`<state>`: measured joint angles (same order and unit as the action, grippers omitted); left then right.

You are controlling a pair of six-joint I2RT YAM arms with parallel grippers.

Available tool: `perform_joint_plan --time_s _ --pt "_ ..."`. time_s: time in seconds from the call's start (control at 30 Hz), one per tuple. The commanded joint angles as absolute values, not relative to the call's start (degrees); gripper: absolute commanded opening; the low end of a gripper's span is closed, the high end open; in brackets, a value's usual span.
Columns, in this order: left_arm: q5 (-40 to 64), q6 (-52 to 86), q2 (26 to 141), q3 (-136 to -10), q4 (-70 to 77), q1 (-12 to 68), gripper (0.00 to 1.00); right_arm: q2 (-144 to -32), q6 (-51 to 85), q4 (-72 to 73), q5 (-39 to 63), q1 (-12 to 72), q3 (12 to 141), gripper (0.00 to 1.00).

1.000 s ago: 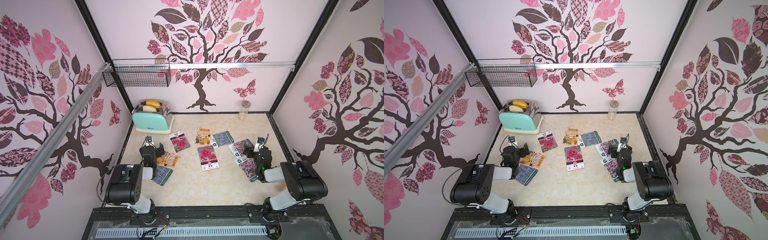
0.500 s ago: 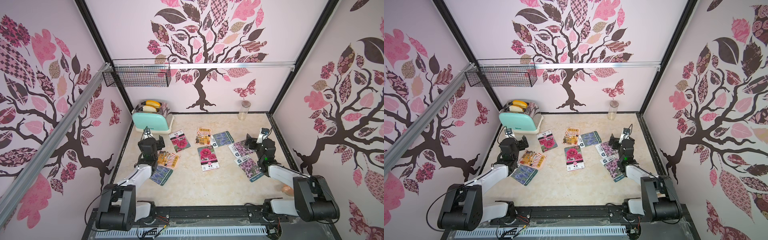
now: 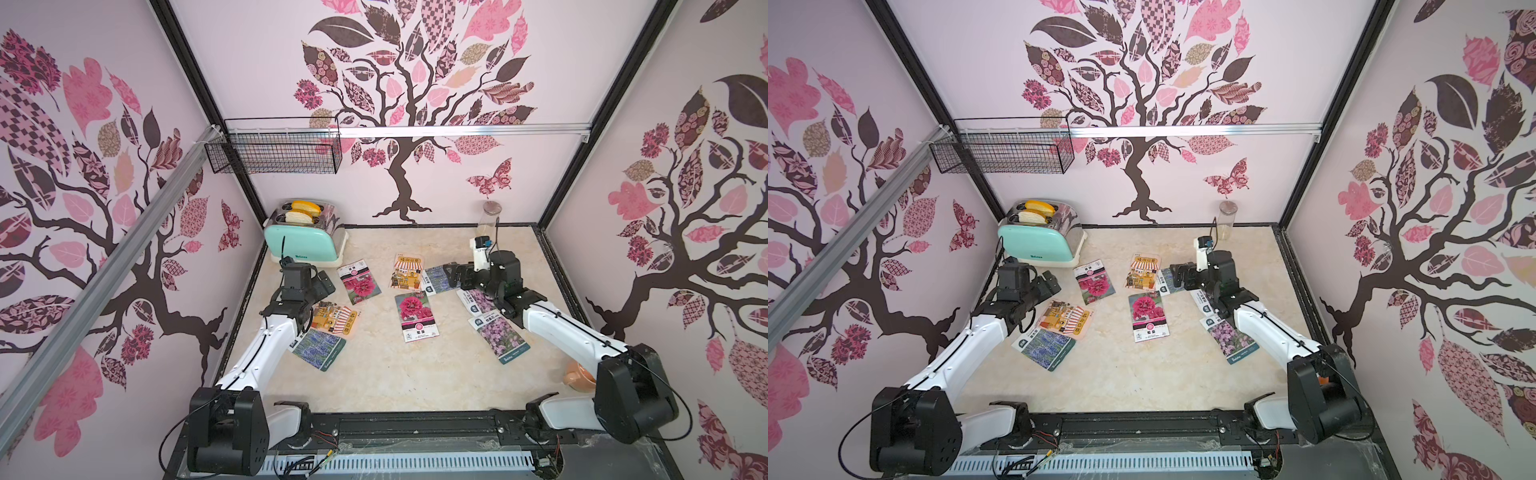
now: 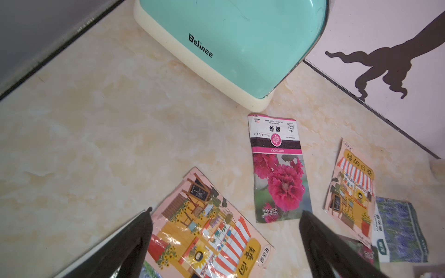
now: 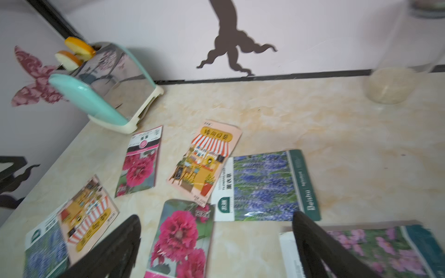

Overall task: Arrange the seed packets in a row
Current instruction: Pick up the seed packet from the center of the board.

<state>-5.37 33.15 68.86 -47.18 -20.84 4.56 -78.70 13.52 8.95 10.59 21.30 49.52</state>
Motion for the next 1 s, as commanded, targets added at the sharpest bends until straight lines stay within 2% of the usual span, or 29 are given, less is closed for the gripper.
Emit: perform_joint_plan --time_s 0.0,0.37,0.67,0.87,0.97 --pt "0.0 38.2 65.4 -48.6 -29.9 4.7 0.97 -80.1 16.0 2.4 17.5 23.0 51.9 0.99" --pt "-1.3 43.9 55.8 -46.1 -40.4 3.9 0.97 -88.6 16.8 -0.4 24.7 27.9 57.1 0.99" --pt "0.5 44.8 57.8 -45.2 -47.7 -2.7 0.92 -97.5 18.0 -2.5 24.9 39.9 65.1 0.98" --pt "0.2 45.4 61.0 -43.1 -48.1 -3.2 0.8 -103.3 20.8 -0.8 26.9 45.7 69.0 0.94" --pt "1.7 46.0 62.4 -41.8 -46.9 -3.6 0.65 -105.1 21.4 0.2 26.9 47.4 69.5 0.94"
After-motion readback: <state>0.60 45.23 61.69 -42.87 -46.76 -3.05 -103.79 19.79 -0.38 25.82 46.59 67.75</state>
